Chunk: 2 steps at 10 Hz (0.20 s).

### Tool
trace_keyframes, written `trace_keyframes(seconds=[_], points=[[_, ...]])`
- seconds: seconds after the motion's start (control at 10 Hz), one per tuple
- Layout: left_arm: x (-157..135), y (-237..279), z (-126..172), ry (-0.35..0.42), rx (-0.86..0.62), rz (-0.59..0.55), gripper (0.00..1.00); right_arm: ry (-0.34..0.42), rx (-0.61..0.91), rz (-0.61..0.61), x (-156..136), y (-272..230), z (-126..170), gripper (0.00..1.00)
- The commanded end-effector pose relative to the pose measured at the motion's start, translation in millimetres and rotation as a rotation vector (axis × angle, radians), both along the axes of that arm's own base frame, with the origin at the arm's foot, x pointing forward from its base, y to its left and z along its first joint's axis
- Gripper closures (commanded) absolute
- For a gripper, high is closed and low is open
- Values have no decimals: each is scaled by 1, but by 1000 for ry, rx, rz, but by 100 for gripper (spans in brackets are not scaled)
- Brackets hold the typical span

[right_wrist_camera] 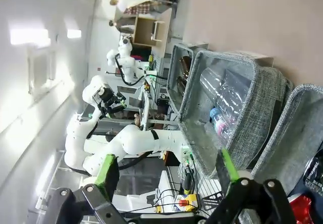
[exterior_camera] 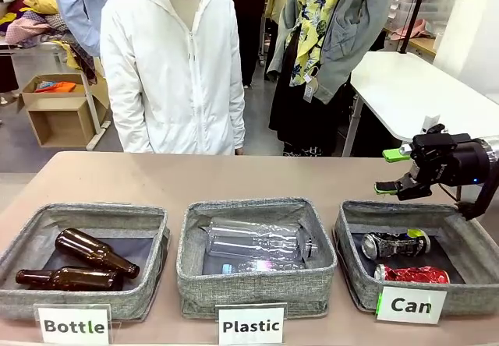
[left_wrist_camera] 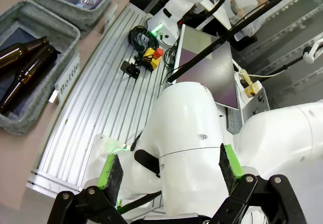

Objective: Sort the can waste into the basket.
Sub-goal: Pick up the can waste from the table and place it in the right Fabric basket.

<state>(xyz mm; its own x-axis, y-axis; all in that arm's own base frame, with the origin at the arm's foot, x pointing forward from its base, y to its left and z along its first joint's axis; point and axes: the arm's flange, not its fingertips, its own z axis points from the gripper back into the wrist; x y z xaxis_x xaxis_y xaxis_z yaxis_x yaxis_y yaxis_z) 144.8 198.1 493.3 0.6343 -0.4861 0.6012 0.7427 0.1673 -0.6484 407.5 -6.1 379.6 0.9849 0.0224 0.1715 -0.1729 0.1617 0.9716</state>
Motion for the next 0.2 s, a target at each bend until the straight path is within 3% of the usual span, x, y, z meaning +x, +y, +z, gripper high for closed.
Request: trace_keyframes(seconds=[0.0, 0.1], points=[[-3, 1, 5, 2, -21, 9, 0, -1, 7, 7, 0, -3, 2, 0], [-3, 1, 5, 2, -21, 9, 0, -1, 7, 7, 0, -3, 2, 0]])
